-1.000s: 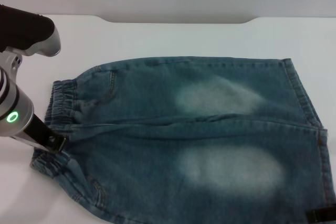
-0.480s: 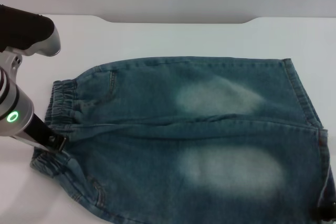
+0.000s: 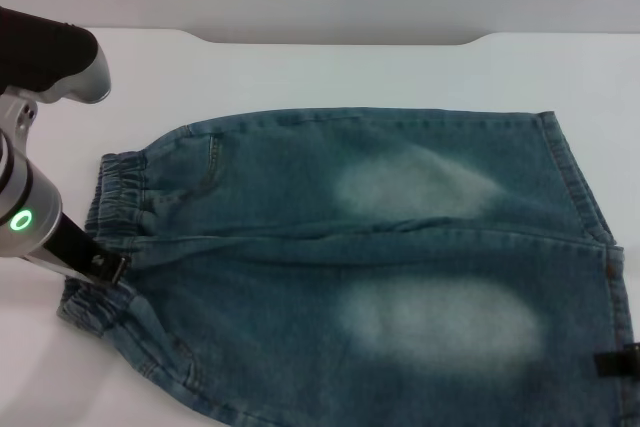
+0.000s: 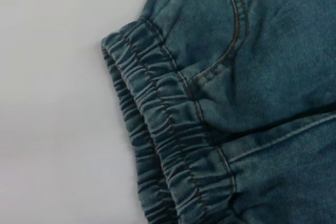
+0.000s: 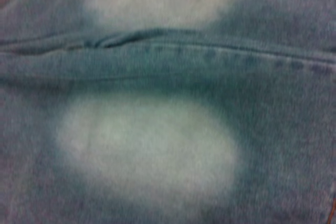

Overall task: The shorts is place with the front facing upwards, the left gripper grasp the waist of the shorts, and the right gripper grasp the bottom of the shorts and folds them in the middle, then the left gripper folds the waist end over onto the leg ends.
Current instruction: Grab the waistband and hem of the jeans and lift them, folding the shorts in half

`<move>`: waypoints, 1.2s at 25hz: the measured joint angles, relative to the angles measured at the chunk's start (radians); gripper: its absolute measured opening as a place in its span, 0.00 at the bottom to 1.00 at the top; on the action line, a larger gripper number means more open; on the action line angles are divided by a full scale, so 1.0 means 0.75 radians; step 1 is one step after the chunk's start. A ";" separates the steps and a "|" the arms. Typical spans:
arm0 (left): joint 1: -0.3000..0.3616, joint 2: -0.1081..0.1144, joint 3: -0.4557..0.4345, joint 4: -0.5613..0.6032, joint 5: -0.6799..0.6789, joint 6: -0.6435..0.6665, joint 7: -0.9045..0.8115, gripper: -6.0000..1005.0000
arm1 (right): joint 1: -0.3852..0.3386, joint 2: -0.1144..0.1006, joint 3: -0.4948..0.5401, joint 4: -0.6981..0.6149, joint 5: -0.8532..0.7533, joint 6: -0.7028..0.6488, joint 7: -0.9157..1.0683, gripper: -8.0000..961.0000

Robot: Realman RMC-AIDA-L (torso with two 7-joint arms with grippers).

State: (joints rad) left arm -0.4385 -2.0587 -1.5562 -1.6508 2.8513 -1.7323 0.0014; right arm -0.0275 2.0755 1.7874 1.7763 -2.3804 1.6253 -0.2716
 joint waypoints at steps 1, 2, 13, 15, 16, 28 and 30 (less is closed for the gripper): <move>0.002 0.000 -0.001 -0.001 -0.001 0.002 0.000 0.05 | 0.000 0.001 0.006 0.000 0.009 -0.003 -0.004 0.05; 0.003 0.000 -0.001 -0.001 -0.001 0.003 0.000 0.05 | 0.000 0.001 0.011 0.000 0.020 -0.006 -0.008 0.03; 0.004 -0.002 0.004 -0.020 -0.003 0.002 -0.003 0.05 | 0.013 -0.001 0.070 -0.043 0.008 -0.027 -0.017 0.05; 0.000 -0.002 0.005 -0.018 -0.004 0.002 -0.003 0.05 | 0.028 -0.003 0.058 -0.070 -0.001 -0.011 -0.025 0.06; -0.003 -0.002 0.006 -0.014 -0.004 0.003 -0.003 0.05 | 0.037 -0.004 0.054 -0.083 -0.004 -0.003 -0.031 0.06; -0.009 -0.002 0.005 0.006 -0.003 0.006 -0.001 0.05 | 0.070 -0.007 0.068 0.002 -0.060 0.074 -0.031 0.35; -0.014 -0.002 0.005 0.008 -0.002 0.006 -0.001 0.05 | 0.072 -0.005 0.069 0.026 -0.107 0.087 -0.017 0.43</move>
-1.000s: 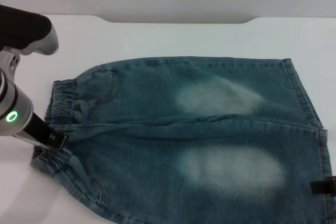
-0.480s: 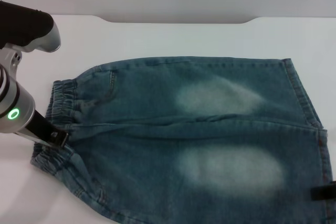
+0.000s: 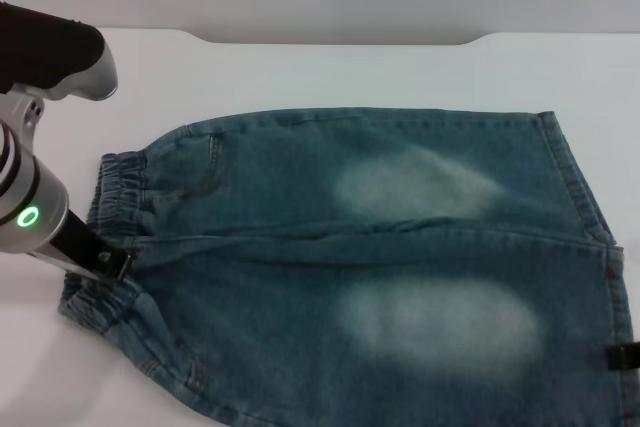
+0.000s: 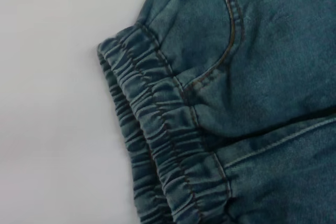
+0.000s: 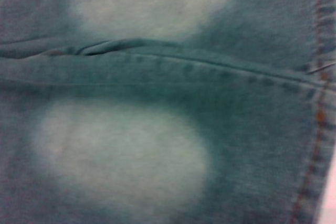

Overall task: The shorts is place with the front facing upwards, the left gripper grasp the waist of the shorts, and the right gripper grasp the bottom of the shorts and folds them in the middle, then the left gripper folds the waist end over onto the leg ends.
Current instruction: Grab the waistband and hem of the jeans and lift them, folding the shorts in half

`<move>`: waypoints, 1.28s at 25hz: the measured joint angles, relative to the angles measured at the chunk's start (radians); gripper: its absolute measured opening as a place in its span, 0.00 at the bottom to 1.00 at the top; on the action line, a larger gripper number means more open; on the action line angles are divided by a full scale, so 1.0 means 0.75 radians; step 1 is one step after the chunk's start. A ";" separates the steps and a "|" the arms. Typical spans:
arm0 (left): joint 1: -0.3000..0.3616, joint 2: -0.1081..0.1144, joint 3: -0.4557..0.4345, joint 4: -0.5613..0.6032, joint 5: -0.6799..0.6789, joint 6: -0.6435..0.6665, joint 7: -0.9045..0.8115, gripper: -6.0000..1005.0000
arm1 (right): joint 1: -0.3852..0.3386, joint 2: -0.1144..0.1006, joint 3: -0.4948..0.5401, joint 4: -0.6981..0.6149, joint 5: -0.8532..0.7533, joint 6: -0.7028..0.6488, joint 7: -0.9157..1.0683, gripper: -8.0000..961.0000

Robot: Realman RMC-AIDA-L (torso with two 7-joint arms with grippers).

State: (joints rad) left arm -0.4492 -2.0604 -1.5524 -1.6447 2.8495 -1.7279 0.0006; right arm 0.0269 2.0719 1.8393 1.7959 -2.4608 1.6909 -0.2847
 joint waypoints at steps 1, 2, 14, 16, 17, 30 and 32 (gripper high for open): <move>-0.002 -0.001 0.000 0.000 0.000 0.000 0.000 0.05 | 0.001 0.001 -0.002 0.002 -0.012 0.006 0.006 0.48; -0.002 -0.001 0.000 0.000 0.000 0.000 0.000 0.05 | 0.001 0.002 -0.005 0.004 -0.021 0.012 0.013 0.52; -0.014 -0.002 0.002 0.000 0.004 -0.005 -0.001 0.05 | -0.056 0.007 -0.007 -0.011 -0.013 0.036 0.056 0.52; -0.014 -0.001 0.002 -0.003 0.006 -0.006 -0.001 0.05 | -0.063 0.007 -0.008 -0.022 -0.013 0.036 0.057 0.52; -0.014 -0.001 0.002 -0.003 0.006 -0.006 -0.001 0.05 | -0.065 0.007 -0.009 -0.024 -0.013 0.037 0.057 0.52; -0.015 -0.002 0.018 -0.008 0.005 -0.009 -0.005 0.05 | -0.080 0.007 -0.008 -0.046 0.036 0.036 0.057 0.52; -0.015 -0.002 0.018 -0.008 0.005 -0.009 -0.006 0.05 | -0.080 0.007 -0.008 -0.061 0.036 0.037 0.057 0.52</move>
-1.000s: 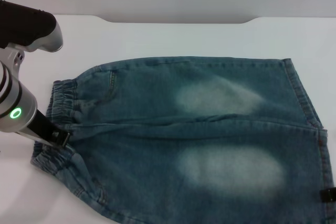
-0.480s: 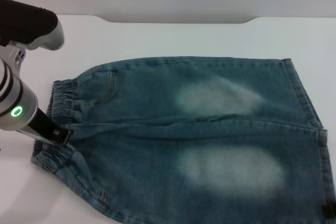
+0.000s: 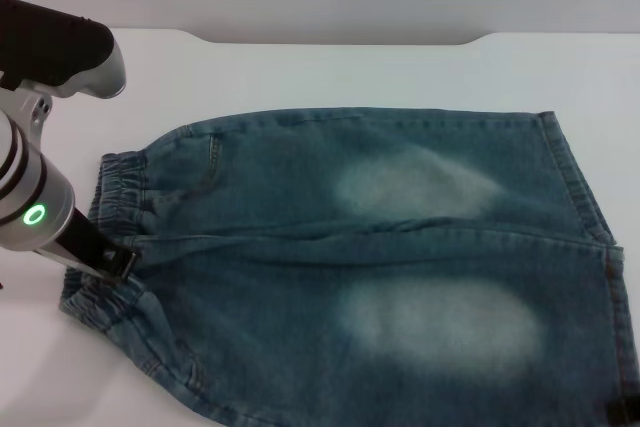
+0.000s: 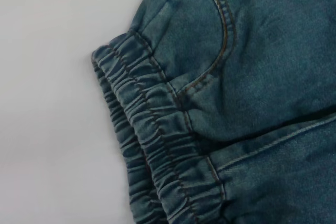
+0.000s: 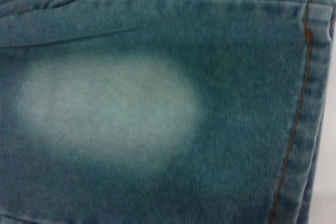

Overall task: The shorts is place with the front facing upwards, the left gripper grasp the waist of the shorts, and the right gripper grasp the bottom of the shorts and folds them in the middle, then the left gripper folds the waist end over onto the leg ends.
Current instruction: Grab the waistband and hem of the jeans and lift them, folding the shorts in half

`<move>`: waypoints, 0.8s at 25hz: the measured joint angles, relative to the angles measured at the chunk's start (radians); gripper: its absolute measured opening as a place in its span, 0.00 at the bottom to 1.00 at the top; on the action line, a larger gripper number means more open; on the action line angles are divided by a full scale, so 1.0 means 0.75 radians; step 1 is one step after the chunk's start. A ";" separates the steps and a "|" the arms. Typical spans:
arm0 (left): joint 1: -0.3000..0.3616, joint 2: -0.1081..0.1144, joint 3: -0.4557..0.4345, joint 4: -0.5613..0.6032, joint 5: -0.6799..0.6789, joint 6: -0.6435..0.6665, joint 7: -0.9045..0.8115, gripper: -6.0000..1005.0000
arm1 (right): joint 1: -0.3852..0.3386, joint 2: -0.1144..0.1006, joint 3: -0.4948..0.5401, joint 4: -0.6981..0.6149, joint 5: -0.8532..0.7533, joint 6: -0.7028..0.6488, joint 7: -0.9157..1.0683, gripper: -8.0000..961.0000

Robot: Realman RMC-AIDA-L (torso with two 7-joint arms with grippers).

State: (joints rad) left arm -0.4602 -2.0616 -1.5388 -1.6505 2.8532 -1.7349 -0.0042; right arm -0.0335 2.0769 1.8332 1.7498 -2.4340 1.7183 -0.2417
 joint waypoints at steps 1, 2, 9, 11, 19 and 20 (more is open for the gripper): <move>0.000 0.000 0.000 0.001 0.000 0.000 0.000 0.05 | -0.001 0.000 0.002 -0.009 0.000 0.001 0.000 0.52; 0.000 0.000 0.000 0.001 0.000 0.000 0.000 0.05 | -0.002 0.000 0.006 -0.016 0.000 0.002 -0.001 0.52; -0.005 0.002 0.000 0.005 0.000 0.000 0.000 0.05 | -0.006 0.000 0.014 -0.021 0.004 0.004 -0.006 0.52; -0.007 0.002 0.000 0.005 0.000 -0.001 0.000 0.05 | -0.007 0.000 0.024 -0.021 0.001 0.005 -0.007 0.52; -0.014 0.002 0.000 0.010 0.000 -0.002 0.000 0.05 | -0.006 -0.001 0.054 -0.040 -0.026 0.005 -0.009 0.51; -0.015 0.002 0.000 0.011 0.000 -0.002 0.000 0.05 | -0.006 0.000 0.054 -0.044 -0.025 0.003 -0.010 0.51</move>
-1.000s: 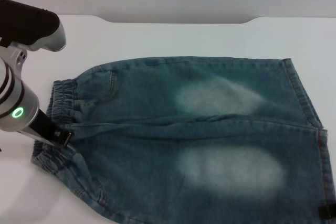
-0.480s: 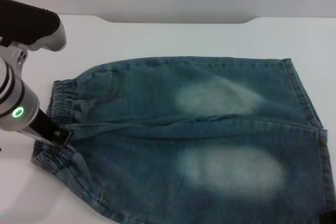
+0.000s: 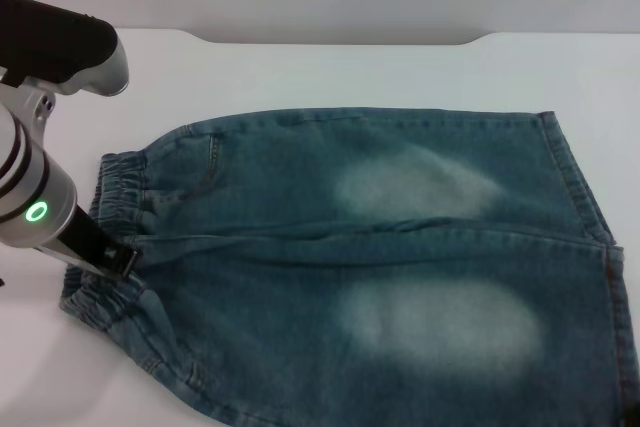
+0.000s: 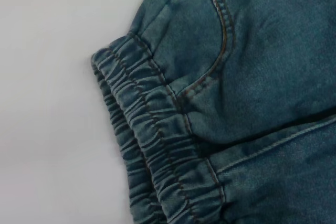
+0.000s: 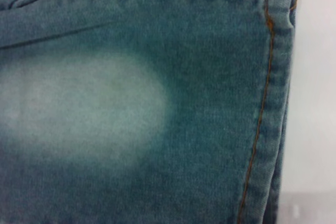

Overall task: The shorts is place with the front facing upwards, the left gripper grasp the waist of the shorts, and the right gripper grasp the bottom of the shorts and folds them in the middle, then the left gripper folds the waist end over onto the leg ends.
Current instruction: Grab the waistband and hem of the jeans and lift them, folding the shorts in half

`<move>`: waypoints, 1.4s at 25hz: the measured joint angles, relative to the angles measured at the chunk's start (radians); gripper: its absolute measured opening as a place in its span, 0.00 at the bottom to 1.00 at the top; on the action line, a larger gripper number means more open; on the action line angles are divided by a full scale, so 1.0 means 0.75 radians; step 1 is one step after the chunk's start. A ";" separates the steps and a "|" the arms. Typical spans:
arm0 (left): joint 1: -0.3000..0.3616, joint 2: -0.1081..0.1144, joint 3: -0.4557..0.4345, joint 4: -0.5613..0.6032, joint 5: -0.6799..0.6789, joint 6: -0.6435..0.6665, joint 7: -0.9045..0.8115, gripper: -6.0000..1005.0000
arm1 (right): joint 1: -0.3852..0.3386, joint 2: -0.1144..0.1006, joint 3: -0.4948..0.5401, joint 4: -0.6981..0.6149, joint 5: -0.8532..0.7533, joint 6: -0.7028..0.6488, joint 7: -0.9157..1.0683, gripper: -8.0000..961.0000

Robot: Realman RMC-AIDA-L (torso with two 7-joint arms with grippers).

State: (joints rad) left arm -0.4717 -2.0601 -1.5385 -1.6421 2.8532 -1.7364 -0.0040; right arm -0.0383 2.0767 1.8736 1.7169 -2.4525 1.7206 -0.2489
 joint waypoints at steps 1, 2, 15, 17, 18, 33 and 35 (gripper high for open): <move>0.000 0.000 0.000 0.000 0.000 0.000 0.000 0.05 | 0.000 0.000 -0.004 -0.013 0.002 -0.003 -0.001 0.51; 0.000 0.000 0.000 0.000 0.000 0.000 0.000 0.05 | 0.000 0.000 -0.004 -0.013 0.002 -0.003 -0.001 0.51; -0.001 0.000 0.002 0.015 0.000 0.002 0.007 0.05 | 0.007 0.000 -0.006 -0.052 0.008 -0.017 -0.006 0.51; -0.001 0.000 0.002 0.015 0.000 0.003 0.007 0.05 | 0.010 0.000 -0.007 -0.066 0.008 -0.023 -0.007 0.51; -0.001 0.000 0.002 0.015 0.000 0.003 0.007 0.05 | 0.011 0.000 -0.008 -0.069 0.008 -0.024 -0.007 0.51; -0.002 0.000 0.002 0.015 -0.003 0.002 0.007 0.05 | 0.011 0.000 0.066 -0.102 0.021 -0.038 -0.060 0.42; 0.000 0.000 0.002 0.016 -0.002 0.003 0.008 0.05 | 0.015 0.000 0.063 -0.128 0.025 -0.044 -0.074 0.41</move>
State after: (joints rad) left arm -0.4718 -2.0601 -1.5369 -1.6301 2.8514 -1.7339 0.0022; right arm -0.0273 2.0769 1.9207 1.6208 -2.4341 1.6874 -0.3046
